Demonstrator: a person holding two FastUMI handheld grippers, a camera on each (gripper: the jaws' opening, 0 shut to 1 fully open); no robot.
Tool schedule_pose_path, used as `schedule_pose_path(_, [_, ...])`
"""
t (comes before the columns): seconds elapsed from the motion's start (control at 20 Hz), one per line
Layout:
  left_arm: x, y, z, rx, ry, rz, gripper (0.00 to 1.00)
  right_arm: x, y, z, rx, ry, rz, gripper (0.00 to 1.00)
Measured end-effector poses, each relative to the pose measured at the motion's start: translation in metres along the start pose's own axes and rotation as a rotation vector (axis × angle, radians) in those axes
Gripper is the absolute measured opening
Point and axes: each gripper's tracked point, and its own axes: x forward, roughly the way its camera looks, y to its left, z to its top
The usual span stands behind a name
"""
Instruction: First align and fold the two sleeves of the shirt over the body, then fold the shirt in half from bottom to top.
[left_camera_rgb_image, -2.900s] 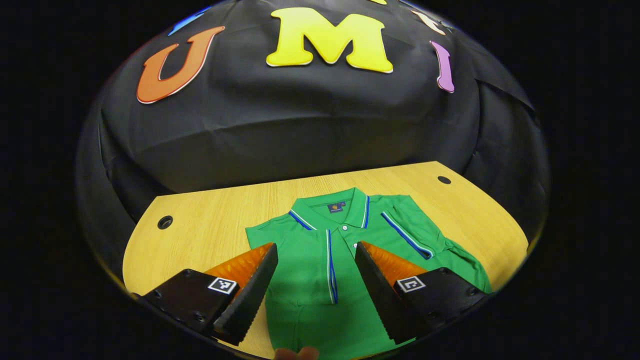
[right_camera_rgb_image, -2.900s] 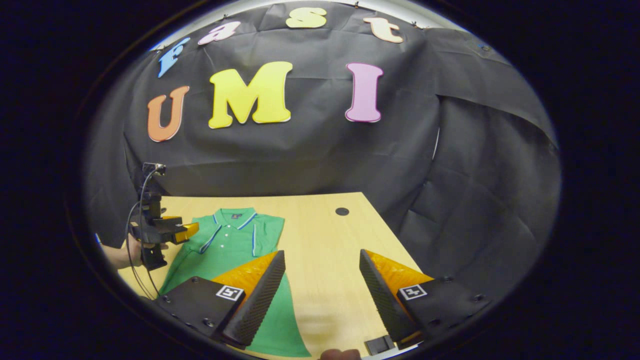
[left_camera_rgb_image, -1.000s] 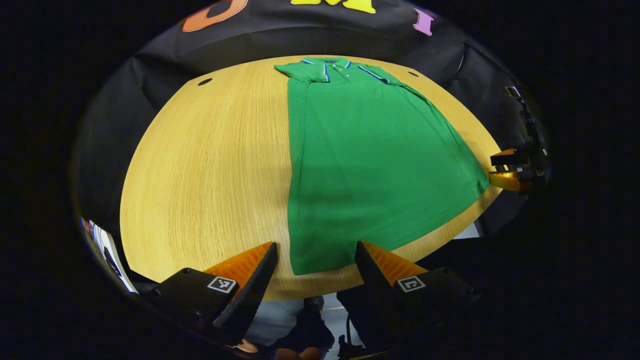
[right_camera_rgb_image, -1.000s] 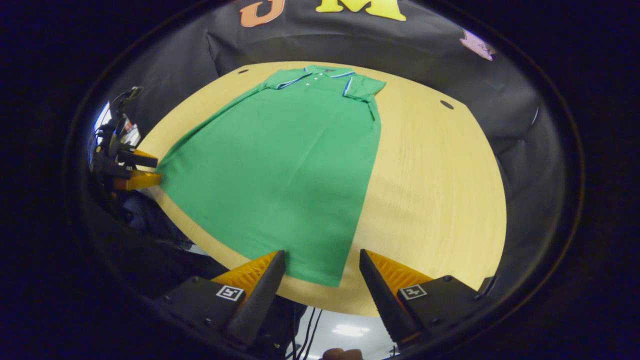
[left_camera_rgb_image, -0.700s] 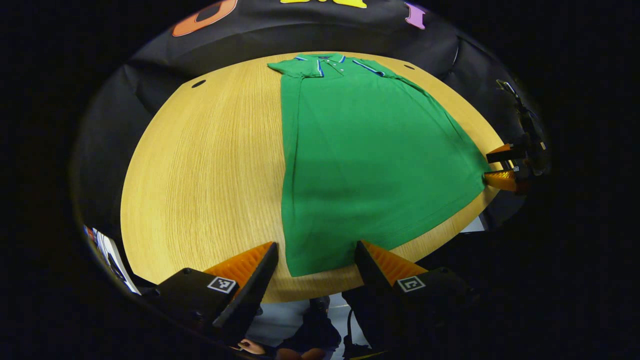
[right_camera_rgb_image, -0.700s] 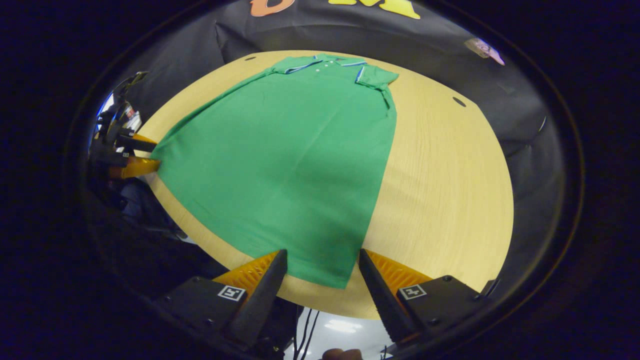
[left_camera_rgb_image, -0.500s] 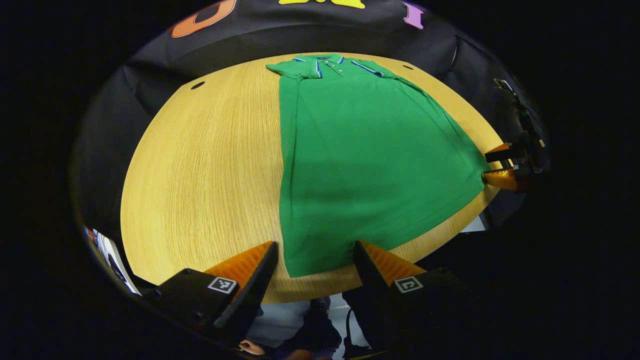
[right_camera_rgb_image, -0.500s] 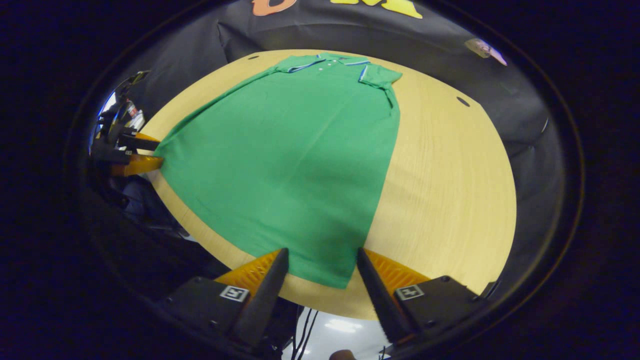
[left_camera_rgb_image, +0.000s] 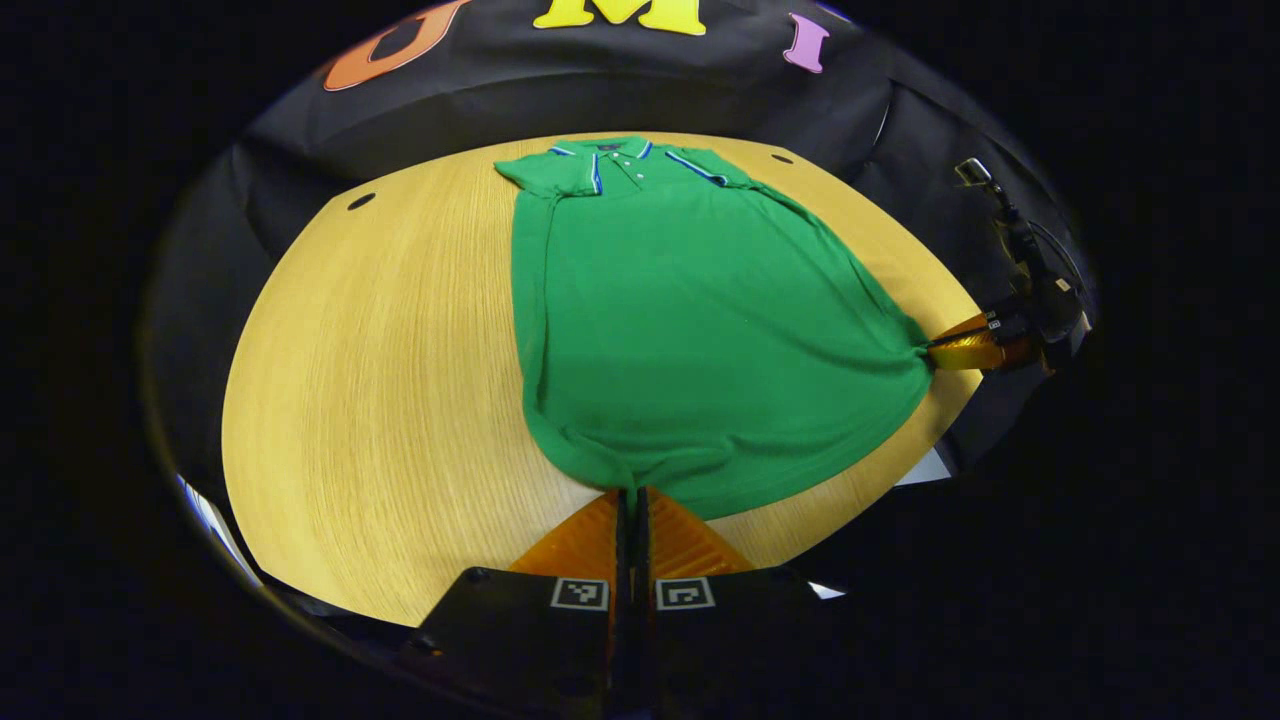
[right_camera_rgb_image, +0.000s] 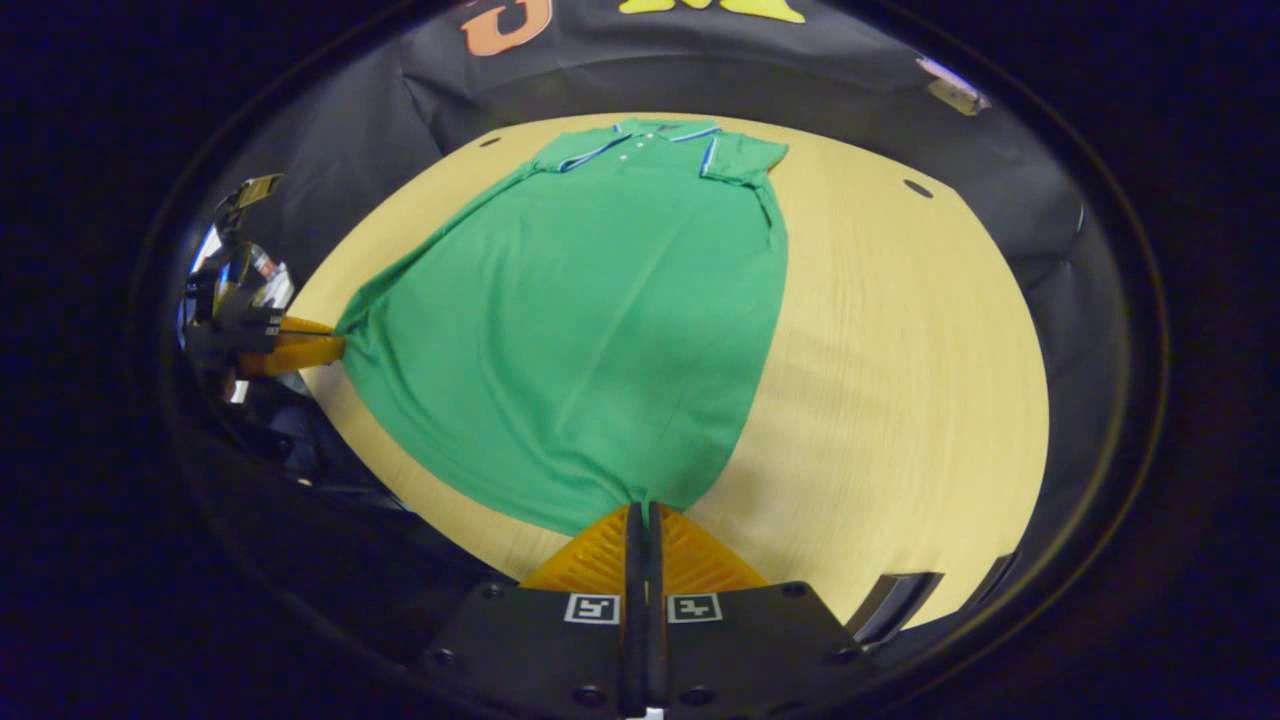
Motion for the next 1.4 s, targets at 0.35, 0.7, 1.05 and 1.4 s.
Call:
schedule_pose_path(0.35, [-0.015, 0.01, 0.053, 0.007, -0.089, -0.006, 0.04, -0.024, -0.013, 0.06, 0.102, -0.11, 0.016, 0.02])
schedule_pose_path(0.7, [-0.017, 0.022, 0.126, 0.031, -0.204, -0.005, 0.03, -0.041, -0.031, 0.137, 0.178, -0.22, 0.018, 0.0])
schedule_pose_path(1.05, [-0.019, 0.046, 0.223, 0.074, -0.337, 0.025, 0.03, -0.059, -0.049, 0.24, 0.154, -0.349, -0.001, 0.02])
schedule_pose_path(1.4, [0.0, 0.07, 0.301, 0.042, -0.406, 0.026, 0.03, -0.045, -0.061, 0.325, 0.166, -0.393, -0.043, 0.02])
